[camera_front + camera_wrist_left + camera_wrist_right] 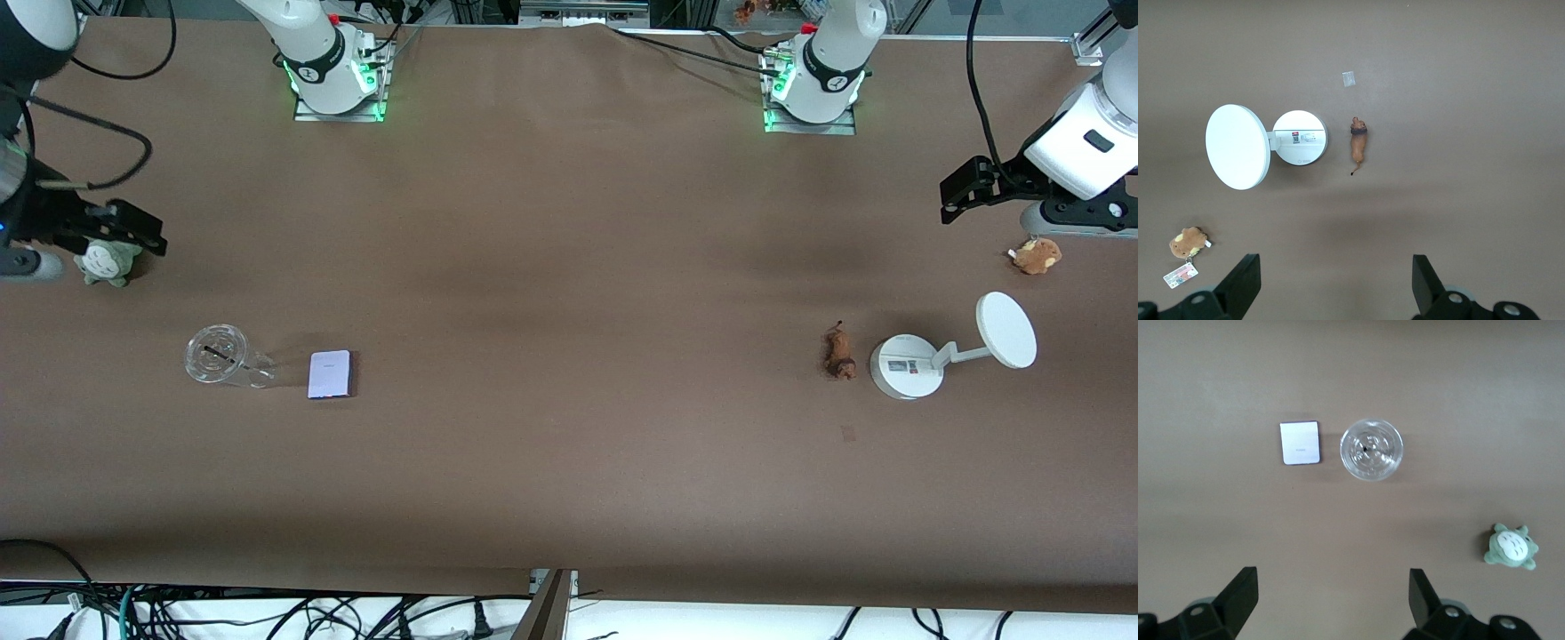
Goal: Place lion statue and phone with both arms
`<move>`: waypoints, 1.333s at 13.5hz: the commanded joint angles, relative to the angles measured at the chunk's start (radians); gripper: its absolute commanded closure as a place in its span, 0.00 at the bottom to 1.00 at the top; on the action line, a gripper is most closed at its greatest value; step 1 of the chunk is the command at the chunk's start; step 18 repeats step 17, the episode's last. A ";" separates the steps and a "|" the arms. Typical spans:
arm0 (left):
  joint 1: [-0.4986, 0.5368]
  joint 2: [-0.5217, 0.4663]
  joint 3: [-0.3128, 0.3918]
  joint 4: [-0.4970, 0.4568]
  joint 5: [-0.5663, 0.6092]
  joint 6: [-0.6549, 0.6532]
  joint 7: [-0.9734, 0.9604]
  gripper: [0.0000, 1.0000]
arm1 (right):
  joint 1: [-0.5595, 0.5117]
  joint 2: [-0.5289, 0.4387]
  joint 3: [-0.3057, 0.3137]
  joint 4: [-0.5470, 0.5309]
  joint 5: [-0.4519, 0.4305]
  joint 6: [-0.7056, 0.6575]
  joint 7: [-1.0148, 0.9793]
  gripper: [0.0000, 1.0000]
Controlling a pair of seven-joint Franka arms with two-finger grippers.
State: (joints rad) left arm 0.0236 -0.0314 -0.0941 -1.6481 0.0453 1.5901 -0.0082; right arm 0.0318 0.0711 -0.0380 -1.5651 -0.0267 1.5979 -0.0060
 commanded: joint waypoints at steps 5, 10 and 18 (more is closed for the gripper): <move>0.006 0.007 0.001 0.019 -0.016 -0.009 0.017 0.00 | -0.040 -0.059 0.066 -0.058 0.005 -0.087 0.014 0.00; 0.006 0.007 0.001 0.019 -0.016 -0.010 0.011 0.00 | -0.040 -0.036 0.058 -0.032 0.007 -0.098 0.080 0.00; 0.006 0.007 0.001 0.019 -0.016 -0.010 0.011 0.00 | -0.040 -0.004 0.055 0.020 0.007 -0.118 0.078 0.00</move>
